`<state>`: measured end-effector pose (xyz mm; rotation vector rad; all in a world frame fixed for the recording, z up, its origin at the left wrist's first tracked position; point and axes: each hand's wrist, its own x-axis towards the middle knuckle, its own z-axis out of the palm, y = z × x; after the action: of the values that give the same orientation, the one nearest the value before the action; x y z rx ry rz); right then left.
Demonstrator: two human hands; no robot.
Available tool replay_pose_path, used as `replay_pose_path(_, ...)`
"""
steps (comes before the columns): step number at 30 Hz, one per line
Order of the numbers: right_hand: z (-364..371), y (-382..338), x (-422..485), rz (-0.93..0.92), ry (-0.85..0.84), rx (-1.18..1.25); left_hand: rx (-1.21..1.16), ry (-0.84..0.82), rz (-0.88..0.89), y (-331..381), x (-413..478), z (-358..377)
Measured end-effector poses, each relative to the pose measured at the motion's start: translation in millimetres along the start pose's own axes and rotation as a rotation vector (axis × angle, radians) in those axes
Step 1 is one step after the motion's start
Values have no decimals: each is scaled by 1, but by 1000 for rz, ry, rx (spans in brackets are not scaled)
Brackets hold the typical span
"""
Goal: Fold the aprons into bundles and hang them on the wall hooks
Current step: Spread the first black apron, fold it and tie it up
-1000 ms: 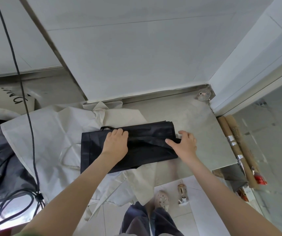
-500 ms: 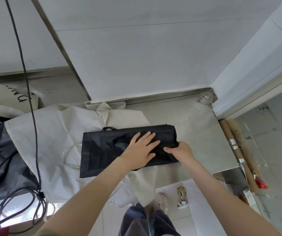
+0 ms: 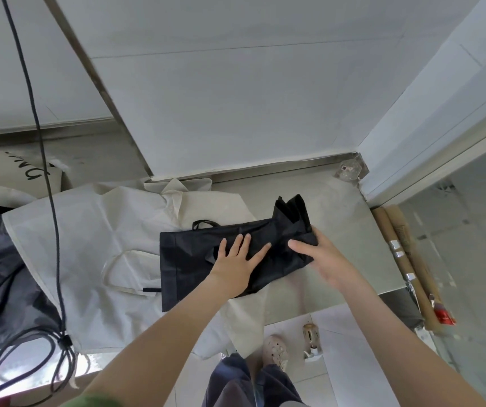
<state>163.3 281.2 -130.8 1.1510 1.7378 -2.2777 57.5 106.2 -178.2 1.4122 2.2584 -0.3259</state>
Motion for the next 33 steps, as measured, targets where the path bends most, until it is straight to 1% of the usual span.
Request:
replay_pose_path(2,0,6,-6,7,-202,119,-6,-15,-29,6,2,-3)
replay_pose_path(3,2,9,-8,9,-268,153,1,-35,-39,9,3,-4)
replay_pose_path(6,11,21,-13,-64,-366,190,45,-102,-60,13,4,-7)
replay_pose_path(8,23,30,-17,-156,-369,111,41,-110,-80,13,5,-6)
replay_pose_path(9,29,35,-19,-177,-336,51,37,-109,-86,14,5,-6)
replay_pose_path(10,36,38,-19,-180,-270,-11,33,-105,-89,14,5,-5)
replay_pose_path(12,50,43,-18,-164,-87,-110,38,-94,-78,14,4,-4)
replay_pose_path(15,63,48,-13,-171,159,-238,62,-23,4,15,4,-1)
replay_pose_path(19,64,54,-1,-175,426,-286,-13,47,81,10,4,7)
replay_pose_path(21,60,56,-1,-185,542,-281,13,82,83,4,0,14)
replay_pose_path(22,56,58,-2,-206,534,-306,40,104,65,0,-1,17)
replay_pose_path(23,52,59,-3,-265,487,-393,57,110,35,-5,-3,18)
replay_pose_path(24,47,61,-4,-343,406,-538,46,89,8,-8,-3,18)
replay_pose_path(26,42,69,-2,-484,193,-850,-9,18,3,-13,-5,13)
replay_pose_path(28,43,69,2,-504,74,-1013,-74,-21,39,-11,-3,8)
replay_pose_path(29,44,70,4,-505,58,-1064,-154,-16,43,-9,-3,4)
replay_pose_path(30,46,70,6,-499,42,-1108,-339,-11,15,-6,-3,-1)
replay_pose_path(31,48,70,7,-501,24,-1131,-659,2,-42,-4,-4,-6)
replay_pose_path(32,48,71,7,-504,9,-1131,-1073,-15,-124,-4,-7,-12)
replay_pose_path(33,48,72,8,-506,5,-1133,-1468,-43,-160,-4,-12,-19)
